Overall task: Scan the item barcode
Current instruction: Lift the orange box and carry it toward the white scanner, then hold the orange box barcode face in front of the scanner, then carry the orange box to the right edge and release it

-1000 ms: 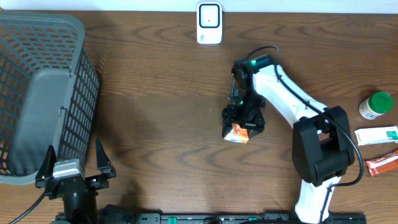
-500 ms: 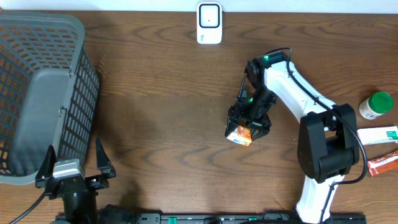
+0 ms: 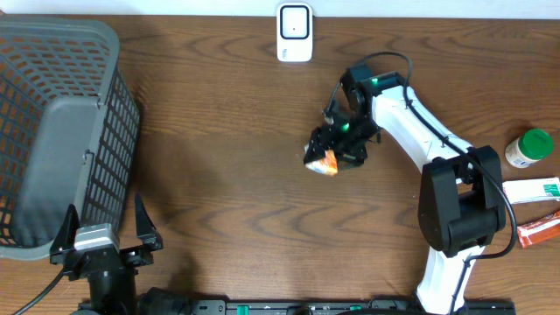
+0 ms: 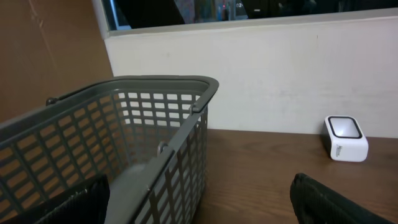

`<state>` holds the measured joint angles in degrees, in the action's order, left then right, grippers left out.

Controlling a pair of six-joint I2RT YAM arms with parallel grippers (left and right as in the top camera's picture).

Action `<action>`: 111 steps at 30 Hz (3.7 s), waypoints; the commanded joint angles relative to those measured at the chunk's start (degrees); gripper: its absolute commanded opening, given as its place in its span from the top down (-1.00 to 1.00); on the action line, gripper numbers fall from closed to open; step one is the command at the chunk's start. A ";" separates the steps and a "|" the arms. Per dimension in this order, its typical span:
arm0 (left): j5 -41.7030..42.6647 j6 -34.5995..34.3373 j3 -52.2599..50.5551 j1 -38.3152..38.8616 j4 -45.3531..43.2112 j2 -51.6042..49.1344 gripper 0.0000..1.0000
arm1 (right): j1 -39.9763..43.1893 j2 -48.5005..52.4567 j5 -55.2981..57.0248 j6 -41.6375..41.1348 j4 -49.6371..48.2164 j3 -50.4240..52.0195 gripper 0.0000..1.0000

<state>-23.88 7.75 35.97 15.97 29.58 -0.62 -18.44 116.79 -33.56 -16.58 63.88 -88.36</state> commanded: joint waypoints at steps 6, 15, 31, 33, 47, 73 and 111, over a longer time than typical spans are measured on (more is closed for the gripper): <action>0.35 0.72 -0.20 0.24 -0.26 0.46 -0.82 | 0.79 1.46 2.60 -4.42 -9.33 -11.34 -0.32; 0.35 0.72 -0.20 0.24 -0.24 0.46 -0.82 | 0.83 18.49 8.13 -4.44 -9.49 -39.85 -0.22; 0.35 0.72 -0.20 0.24 -0.28 0.46 -0.82 | -3.78 29.55 37.03 3.23 -33.09 -55.12 -0.08; 0.35 0.72 -0.20 0.24 -0.28 0.46 -0.82 | -4.83 30.95 39.80 4.63 -35.82 -55.12 -0.08; 0.35 0.72 -0.20 0.24 -0.28 0.46 -0.82 | -5.62 35.10 47.25 10.05 -41.38 -55.12 -0.08; 0.35 0.72 -0.20 0.24 -0.55 0.46 -0.82 | -1.38 15.63 60.76 7.17 -5.66 -56.43 -0.09; 0.35 0.72 -0.20 0.24 0.37 0.46 -0.82 | 44.44 10.56 41.31 -7.13 19.71 -43.78 -0.99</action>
<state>-23.88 7.77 35.97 15.97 30.04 -0.62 25.65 130.89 10.76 -23.00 81.84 -124.03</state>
